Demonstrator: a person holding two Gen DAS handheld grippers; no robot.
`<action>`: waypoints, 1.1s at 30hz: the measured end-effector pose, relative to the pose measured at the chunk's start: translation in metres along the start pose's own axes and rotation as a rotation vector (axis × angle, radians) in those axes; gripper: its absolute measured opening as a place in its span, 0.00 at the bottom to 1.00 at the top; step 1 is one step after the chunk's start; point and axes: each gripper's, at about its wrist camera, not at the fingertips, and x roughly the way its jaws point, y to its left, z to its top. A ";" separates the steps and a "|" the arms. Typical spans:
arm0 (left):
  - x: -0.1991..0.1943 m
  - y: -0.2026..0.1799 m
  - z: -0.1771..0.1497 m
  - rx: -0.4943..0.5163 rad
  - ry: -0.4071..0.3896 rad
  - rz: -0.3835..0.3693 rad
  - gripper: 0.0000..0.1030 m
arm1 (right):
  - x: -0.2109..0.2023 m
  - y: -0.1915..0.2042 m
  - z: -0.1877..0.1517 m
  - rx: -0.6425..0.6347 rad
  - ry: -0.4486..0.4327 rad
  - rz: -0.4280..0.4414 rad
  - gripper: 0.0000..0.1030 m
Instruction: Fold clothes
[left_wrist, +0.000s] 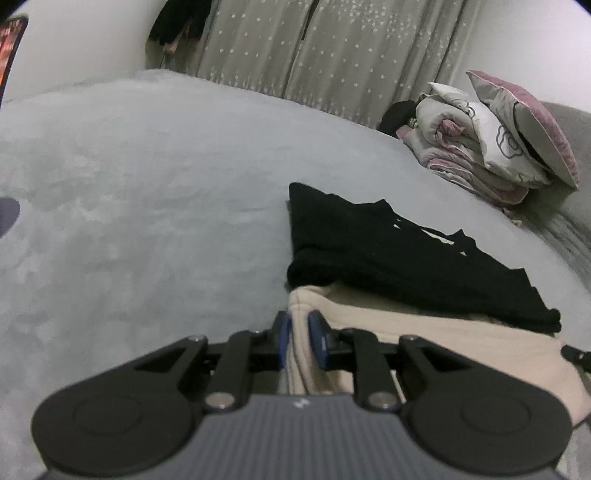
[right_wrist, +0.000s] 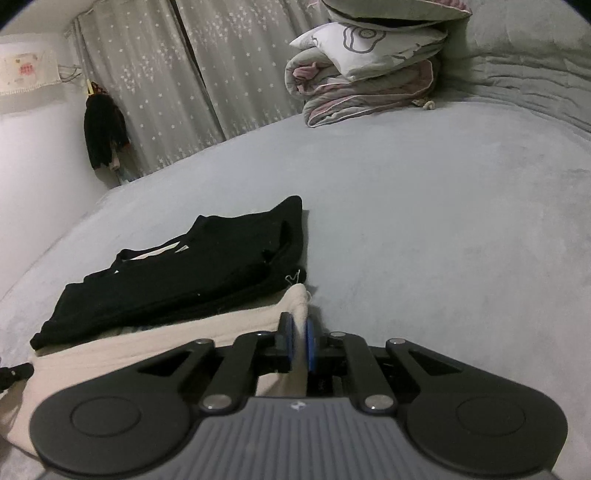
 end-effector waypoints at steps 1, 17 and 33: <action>-0.003 -0.001 0.000 0.008 -0.011 0.010 0.29 | -0.002 0.000 0.000 -0.008 -0.004 -0.002 0.12; -0.018 -0.022 -0.007 0.182 -0.025 -0.071 0.44 | -0.012 0.038 -0.002 -0.201 -0.034 0.053 0.31; -0.011 -0.037 -0.018 0.307 0.018 -0.100 0.57 | -0.002 0.029 -0.006 -0.198 0.037 0.054 0.36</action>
